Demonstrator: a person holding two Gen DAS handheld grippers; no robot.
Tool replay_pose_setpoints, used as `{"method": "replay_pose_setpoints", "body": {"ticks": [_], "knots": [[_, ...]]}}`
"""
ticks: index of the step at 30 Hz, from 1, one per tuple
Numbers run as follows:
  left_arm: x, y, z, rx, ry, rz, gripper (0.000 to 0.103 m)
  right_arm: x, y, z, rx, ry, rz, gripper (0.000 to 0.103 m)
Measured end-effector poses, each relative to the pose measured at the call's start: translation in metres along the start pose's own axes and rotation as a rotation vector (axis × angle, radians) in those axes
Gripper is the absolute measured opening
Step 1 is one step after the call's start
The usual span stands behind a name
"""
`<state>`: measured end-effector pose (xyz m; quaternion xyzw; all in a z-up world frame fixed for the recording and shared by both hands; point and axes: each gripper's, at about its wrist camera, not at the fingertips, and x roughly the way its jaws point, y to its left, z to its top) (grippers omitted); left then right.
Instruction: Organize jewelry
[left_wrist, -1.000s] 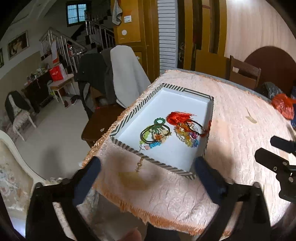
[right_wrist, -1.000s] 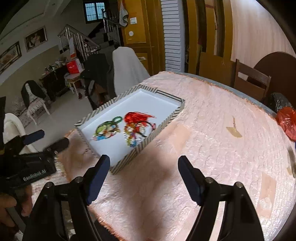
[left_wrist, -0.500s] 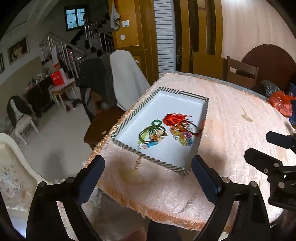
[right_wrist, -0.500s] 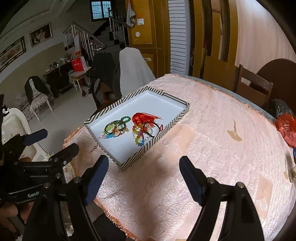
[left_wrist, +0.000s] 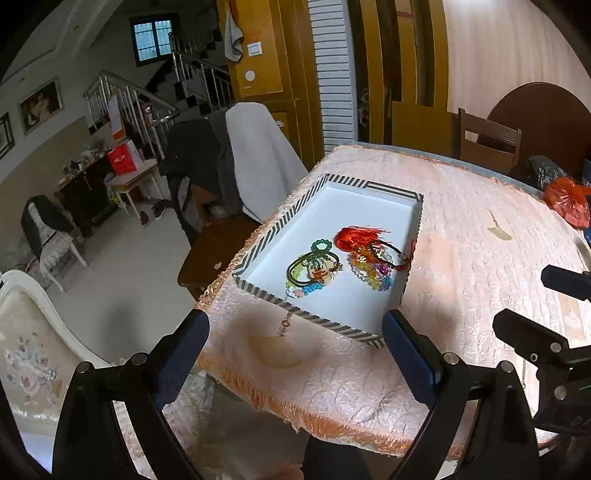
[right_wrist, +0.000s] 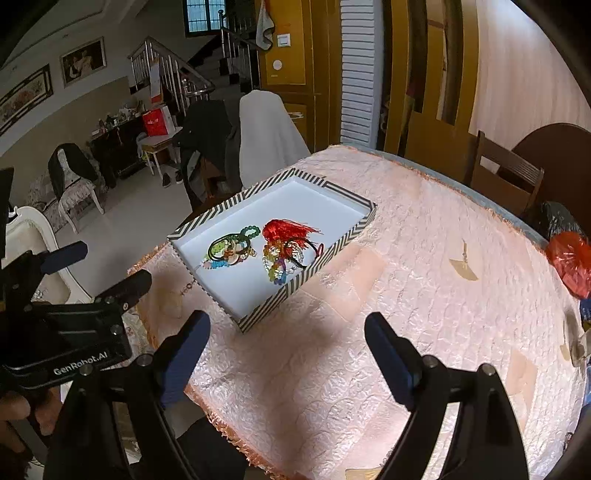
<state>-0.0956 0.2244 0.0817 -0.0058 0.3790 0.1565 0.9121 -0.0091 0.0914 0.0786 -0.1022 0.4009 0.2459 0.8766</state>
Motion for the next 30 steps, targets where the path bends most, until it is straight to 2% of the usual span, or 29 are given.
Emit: {"method": "replay_pose_setpoints", "body": {"ticks": [21,30], "knots": [[0.0041,0.0040,0.0030,-0.002,0.025,-0.017,0.084,0.0045,0.0018,0.0005,-0.010,0.006,0.006,0.089],[0.0036,-0.0027,-0.0007,0.013,0.009,-0.033,0.084,0.0052,0.0017,0.0011,-0.014,0.008,0.004,0.089]]}}
